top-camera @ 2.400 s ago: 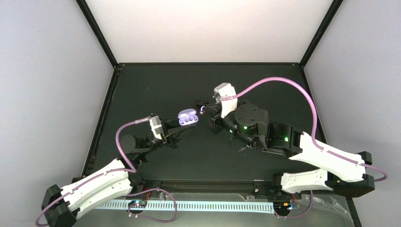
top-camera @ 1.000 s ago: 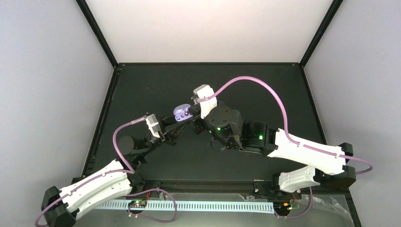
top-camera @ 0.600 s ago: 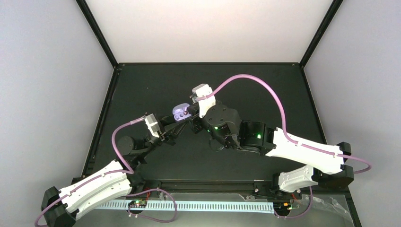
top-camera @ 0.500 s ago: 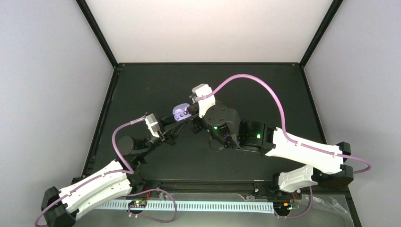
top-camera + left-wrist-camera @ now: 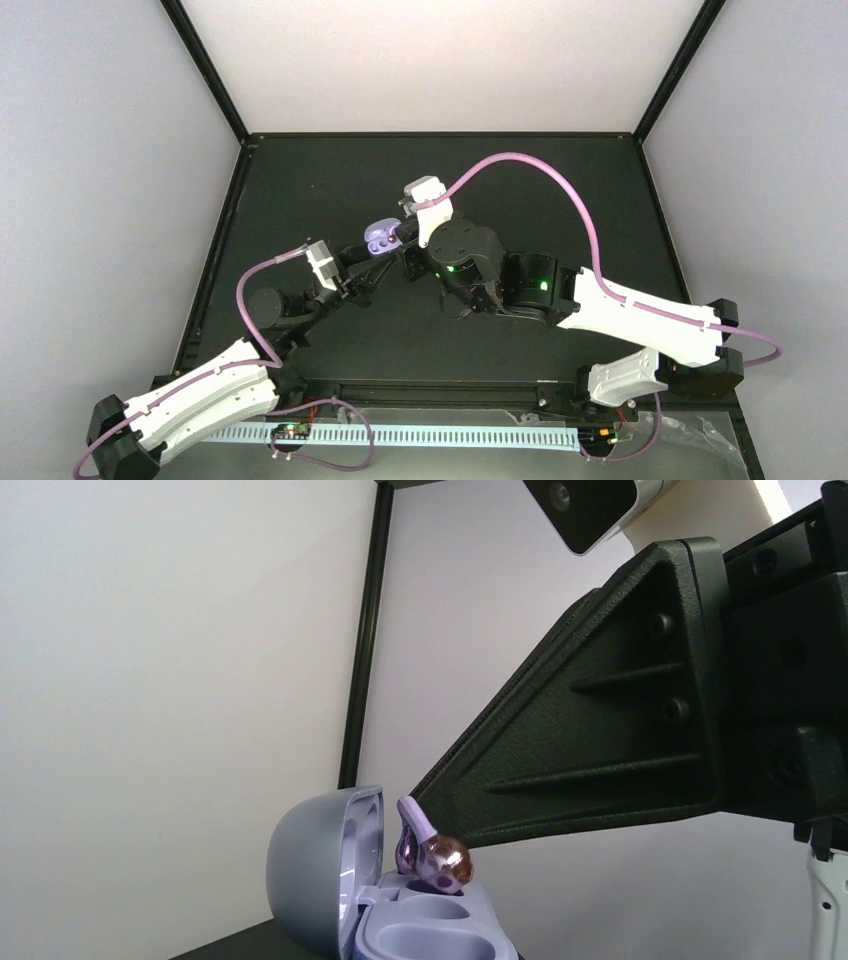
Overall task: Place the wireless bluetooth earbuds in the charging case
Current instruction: Place the earbud in the charging case.
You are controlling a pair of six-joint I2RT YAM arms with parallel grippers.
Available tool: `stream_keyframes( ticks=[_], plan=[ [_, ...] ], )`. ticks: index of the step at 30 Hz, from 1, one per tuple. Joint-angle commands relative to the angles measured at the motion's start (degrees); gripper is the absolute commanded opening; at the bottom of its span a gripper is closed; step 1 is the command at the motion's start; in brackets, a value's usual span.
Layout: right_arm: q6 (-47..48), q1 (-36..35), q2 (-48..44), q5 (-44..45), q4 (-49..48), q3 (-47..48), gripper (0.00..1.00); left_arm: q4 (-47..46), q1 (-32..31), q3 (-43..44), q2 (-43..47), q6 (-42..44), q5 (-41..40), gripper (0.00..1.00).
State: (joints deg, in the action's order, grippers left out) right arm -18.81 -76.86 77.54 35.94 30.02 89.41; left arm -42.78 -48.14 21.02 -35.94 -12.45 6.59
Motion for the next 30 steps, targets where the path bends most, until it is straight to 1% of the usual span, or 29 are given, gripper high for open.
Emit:
stream_keyframes(
  ticks=[1,7,14,30],
  plan=[
    [-1.10,-0.38,0.95,0.53,1.87,1.57,0.09,-1.18,-0.32,1.92,0.87,0.50,-1.27,0.02],
    [-1.06,-0.32,0.95,0.87,2.14,1.76,0.14,-1.08,-0.30,1.92,0.84,0.50,-1.06,0.02],
    [-0.97,-0.33,0.64,1.46,2.32,1.79,0.23,-0.76,-0.37,1.75,0.94,0.58,-1.06,0.02],
    [-0.80,-0.35,-0.26,3.15,2.89,1.21,0.23,-0.42,-0.44,1.66,1.49,0.24,-0.83,0.02]
  ],
)
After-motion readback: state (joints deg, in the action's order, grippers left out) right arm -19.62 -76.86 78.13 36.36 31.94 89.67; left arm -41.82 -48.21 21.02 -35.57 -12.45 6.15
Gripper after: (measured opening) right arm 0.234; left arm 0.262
